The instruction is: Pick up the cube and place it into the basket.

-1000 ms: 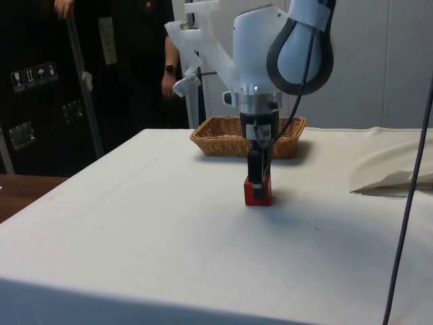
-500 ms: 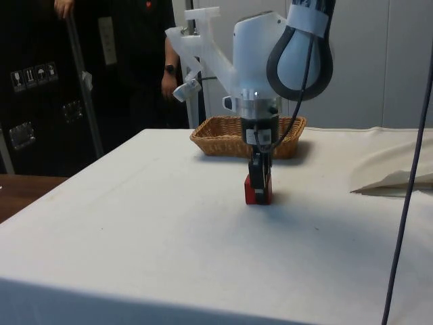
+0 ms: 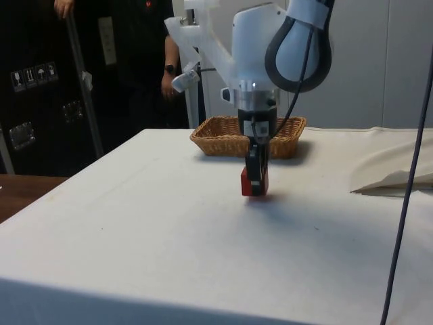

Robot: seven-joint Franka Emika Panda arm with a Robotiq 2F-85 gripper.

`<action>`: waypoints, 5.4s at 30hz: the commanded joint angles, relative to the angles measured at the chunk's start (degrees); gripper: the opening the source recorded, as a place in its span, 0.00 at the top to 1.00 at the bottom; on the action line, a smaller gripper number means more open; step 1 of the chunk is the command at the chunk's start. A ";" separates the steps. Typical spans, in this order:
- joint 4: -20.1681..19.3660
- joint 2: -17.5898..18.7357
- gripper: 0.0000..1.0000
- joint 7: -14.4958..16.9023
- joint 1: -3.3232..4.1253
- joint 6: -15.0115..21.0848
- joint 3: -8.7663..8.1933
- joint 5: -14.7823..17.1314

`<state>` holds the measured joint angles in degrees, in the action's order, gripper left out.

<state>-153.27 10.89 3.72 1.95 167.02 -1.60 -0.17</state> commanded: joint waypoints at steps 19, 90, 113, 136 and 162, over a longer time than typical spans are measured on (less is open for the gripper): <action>3.09 -9.11 0.99 2.64 -0.52 -12.32 -2.75 -0.11; 25.78 4.53 0.99 24.69 -3.09 -18.74 -20.34 4.07; 33.58 15.24 0.99 34.55 -4.53 -17.59 -23.95 11.29; 39.13 23.26 0.99 40.11 -4.64 -17.36 -25.04 18.11; 39.08 22.75 0.00 39.82 -4.41 -17.82 -25.38 17.88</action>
<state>-114.02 34.15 43.54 -2.46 149.60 -26.93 17.70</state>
